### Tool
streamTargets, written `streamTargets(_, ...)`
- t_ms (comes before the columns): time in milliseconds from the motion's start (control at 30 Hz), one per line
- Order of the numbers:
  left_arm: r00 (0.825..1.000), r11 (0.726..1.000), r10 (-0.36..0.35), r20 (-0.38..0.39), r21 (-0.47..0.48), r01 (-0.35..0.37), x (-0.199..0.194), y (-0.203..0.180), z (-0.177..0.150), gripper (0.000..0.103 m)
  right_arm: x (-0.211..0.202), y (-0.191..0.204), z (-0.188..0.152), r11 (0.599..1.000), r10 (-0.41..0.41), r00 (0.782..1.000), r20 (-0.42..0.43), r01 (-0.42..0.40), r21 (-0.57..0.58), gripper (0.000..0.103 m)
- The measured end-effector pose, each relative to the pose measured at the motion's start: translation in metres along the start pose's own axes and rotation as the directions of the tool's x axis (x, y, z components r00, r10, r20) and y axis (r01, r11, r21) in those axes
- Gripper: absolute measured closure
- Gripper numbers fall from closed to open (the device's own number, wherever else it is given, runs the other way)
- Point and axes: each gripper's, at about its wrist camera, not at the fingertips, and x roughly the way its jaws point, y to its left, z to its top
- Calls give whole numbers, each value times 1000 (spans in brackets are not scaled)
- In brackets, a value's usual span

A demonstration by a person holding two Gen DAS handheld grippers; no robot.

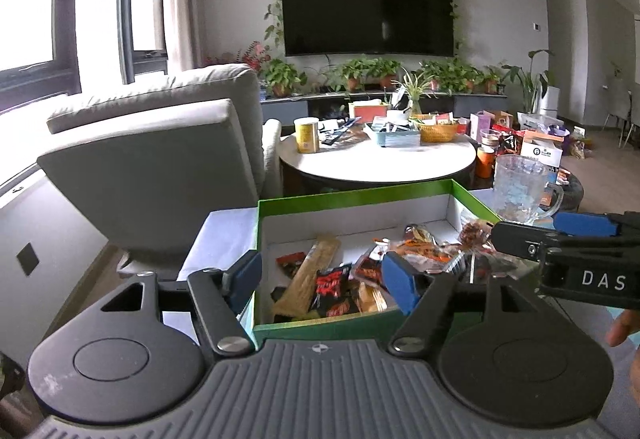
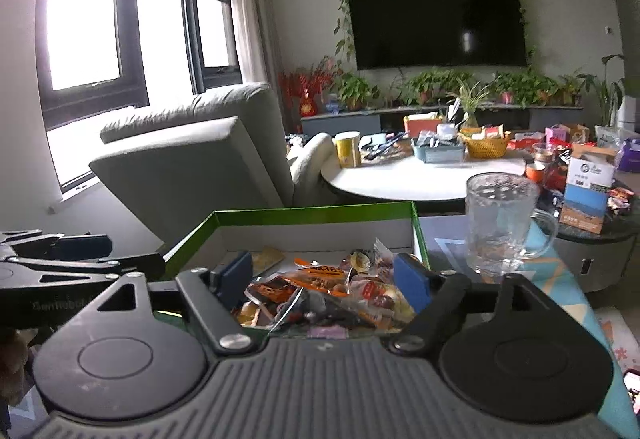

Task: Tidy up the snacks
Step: 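Open both grippers over the box and withdraw them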

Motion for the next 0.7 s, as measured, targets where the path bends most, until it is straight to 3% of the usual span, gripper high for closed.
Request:
streamTargets(233,995,995,96,22,-27,-95,-35,-1,-20,38,-26,8,-16,999,-38,999,-13,38,24,57)
streamTargets(367,995,993,99,3,-58,-98,-49,2,-29,38,-38,15,-29,997,-73,997,-13,74,36,57)
streamTargets(533,990,989,143,-3,-23,-143,-63,-5,-36,38,-50,21,-37,995,-87,996,-24,88,40,57)
streamTargets(700,992,991,128,2,-37,-127,-76,-5,-39,38,-60,24,-39,995,-92,995,-23,93,43,57)
